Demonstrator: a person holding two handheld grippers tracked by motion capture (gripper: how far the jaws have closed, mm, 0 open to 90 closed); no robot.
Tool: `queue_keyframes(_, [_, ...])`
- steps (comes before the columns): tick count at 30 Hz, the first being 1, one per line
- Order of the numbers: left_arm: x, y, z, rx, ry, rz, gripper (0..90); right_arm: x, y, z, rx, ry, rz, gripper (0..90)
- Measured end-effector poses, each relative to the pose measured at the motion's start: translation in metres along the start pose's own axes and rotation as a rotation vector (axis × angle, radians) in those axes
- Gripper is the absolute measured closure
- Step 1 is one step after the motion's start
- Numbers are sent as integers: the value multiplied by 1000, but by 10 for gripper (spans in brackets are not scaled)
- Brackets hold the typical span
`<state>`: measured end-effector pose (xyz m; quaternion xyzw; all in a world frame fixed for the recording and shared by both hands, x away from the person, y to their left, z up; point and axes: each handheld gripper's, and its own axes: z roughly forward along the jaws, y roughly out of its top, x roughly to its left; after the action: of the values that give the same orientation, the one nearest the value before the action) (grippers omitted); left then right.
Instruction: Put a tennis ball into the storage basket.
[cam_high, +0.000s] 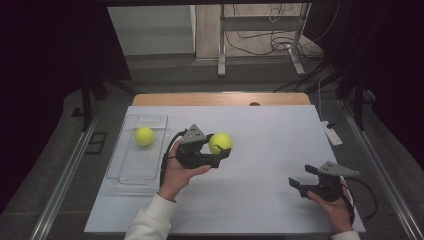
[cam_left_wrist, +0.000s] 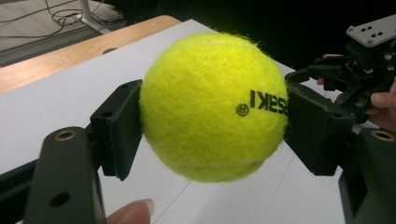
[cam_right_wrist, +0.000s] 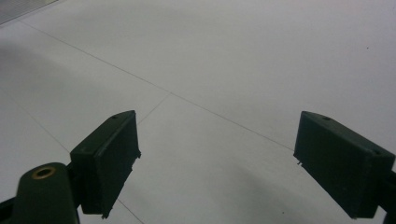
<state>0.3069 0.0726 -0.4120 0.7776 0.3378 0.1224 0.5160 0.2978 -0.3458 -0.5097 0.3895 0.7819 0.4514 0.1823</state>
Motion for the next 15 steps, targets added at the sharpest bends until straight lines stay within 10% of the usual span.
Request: queue_keyframes(15, [7,2,-10,-25,26,-12,269,2,1,-2,-10,3,2,141])
